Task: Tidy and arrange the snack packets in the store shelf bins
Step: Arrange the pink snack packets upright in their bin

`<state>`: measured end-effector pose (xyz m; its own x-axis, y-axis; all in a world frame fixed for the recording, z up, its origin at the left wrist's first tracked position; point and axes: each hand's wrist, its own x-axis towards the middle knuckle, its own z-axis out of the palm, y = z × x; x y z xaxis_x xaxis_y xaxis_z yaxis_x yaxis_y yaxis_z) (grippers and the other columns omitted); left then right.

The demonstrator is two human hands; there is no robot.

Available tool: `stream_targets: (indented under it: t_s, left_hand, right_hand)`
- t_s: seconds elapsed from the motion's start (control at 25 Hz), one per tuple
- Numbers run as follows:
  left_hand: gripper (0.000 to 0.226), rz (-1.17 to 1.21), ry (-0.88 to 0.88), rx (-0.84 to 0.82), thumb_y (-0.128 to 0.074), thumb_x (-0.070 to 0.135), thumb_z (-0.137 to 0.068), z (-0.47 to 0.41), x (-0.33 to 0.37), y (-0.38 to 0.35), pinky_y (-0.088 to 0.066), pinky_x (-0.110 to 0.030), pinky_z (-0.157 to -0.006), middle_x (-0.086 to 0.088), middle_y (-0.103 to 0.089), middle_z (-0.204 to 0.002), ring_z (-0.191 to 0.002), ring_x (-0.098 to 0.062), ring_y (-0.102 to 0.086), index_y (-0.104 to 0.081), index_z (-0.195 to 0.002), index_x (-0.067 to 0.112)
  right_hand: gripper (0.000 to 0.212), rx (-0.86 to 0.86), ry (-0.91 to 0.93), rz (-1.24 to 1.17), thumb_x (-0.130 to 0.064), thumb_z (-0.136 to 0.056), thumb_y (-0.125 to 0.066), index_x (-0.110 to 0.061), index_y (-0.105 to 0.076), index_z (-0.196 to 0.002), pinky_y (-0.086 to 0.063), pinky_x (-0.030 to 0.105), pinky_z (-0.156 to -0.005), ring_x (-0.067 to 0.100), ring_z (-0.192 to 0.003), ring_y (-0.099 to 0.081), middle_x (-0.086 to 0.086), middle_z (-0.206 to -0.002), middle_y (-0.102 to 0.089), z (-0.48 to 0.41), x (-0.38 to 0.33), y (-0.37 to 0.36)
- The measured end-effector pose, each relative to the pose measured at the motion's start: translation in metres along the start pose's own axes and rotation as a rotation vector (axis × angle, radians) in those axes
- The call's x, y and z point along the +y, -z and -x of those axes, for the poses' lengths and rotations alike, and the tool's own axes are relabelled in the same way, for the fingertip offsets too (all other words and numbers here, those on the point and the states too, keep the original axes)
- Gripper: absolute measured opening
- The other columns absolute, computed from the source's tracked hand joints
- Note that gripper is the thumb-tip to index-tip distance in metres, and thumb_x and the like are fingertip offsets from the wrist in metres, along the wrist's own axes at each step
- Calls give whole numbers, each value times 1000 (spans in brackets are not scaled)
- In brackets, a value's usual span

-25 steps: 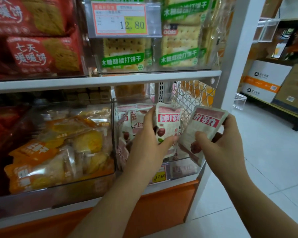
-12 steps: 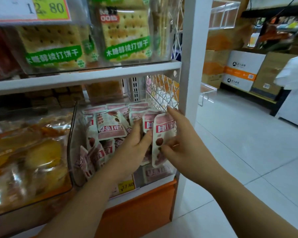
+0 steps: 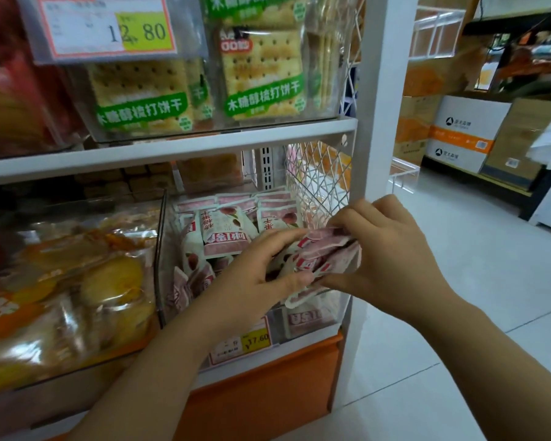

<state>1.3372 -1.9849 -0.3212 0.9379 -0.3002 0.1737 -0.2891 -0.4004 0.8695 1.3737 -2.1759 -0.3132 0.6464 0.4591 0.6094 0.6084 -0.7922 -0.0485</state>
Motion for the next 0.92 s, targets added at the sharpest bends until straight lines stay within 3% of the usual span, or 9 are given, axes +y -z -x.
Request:
stream_targets:
  t_s: [0.12,0.2,0.32,0.4,0.52,0.6,0.68,0.8,0.92]
  left_hand:
    - [44,-3,-62,38,-62,41,-71,2,0,2,-44,-16,-92,22,-47,-114,-109,9,-48,-50,-112,56]
    - [43,62,-45,57,-66,41,-68,4,1,1,-49,-27,-92,16,-52,-120,-113,5,-52,-53,-107,54]
    - [46,150,-16,82,-69,36,-60,2,11,-5,-54,-19,-75,14,-53,-118,-101,19,-52,-51,-102,41]
    - [50,134,-51,79,-71,35,-58,-8,24,-6,-51,-13,-69,16,-51,-110,-98,20,-53,-50,-103,37]
    - [53,135,-62,37,-72,56,-59,-27,37,1,-53,-21,-76,18,-57,-110,-106,3,-59,-53,-106,42]
    - [50,133,-16,30,-58,70,-63,-40,33,9,-49,-26,-85,20,-61,-114,-108,1,-59,-57,-106,45]
    - [44,175,74,83,-50,64,-78,-52,20,9,-47,-31,-92,15,-65,-113,-108,-5,-60,-61,-110,37]
    - [27,-243,190,89,-53,36,-93,-69,-16,8,-46,-20,-86,14,-61,-112,-99,-5,-57,-62,-115,22]
    - [38,-600,242,-178,-65,42,-84,-80,-37,5,-46,-27,-89,7,-61,-114,-104,-11,-56,-61,-118,26]
  right_hand:
    - [62,27,53,-135,-64,-61,-66,-23,-59,-108,-40,33,-82,15,-106,-45,-7,-106,-66,5,-1,-1]
    - [62,-1,65,-253,-60,-63,-71,-27,-57,-114,-50,29,-77,7,-95,-54,-11,-104,-67,9,-2,1]
    - [54,-9,36,-366,-58,-62,-71,-30,-57,-106,-53,20,-64,4,-79,-61,-17,-93,-65,13,0,6]
    - [54,25,-42,-458,-61,-60,-71,-33,-57,-103,-54,22,-63,3,-79,-62,-20,-91,-64,15,5,13]
    - [51,70,-188,-639,-56,-54,-75,-40,-56,-98,-57,34,-68,6,-85,-66,-18,-91,-67,20,13,22]
    - [50,113,-246,-682,-55,-50,-74,-45,-52,-95,-58,33,-72,3,-87,-67,-20,-91,-67,24,17,24]
    - [50,144,-283,-691,-54,-50,-75,-46,-51,-93,-57,31,-73,0,-87,-66,-22,-91,-66,26,20,25]
    - [53,189,-321,-721,-47,-52,-79,-44,-51,-97,-57,25,-75,-4,-87,-65,-23,-92,-66,28,25,26]
    - [54,215,-338,-763,-48,-52,-76,-41,-52,-100,-55,17,-74,-9,-87,-64,-24,-93,-65,29,27,29]
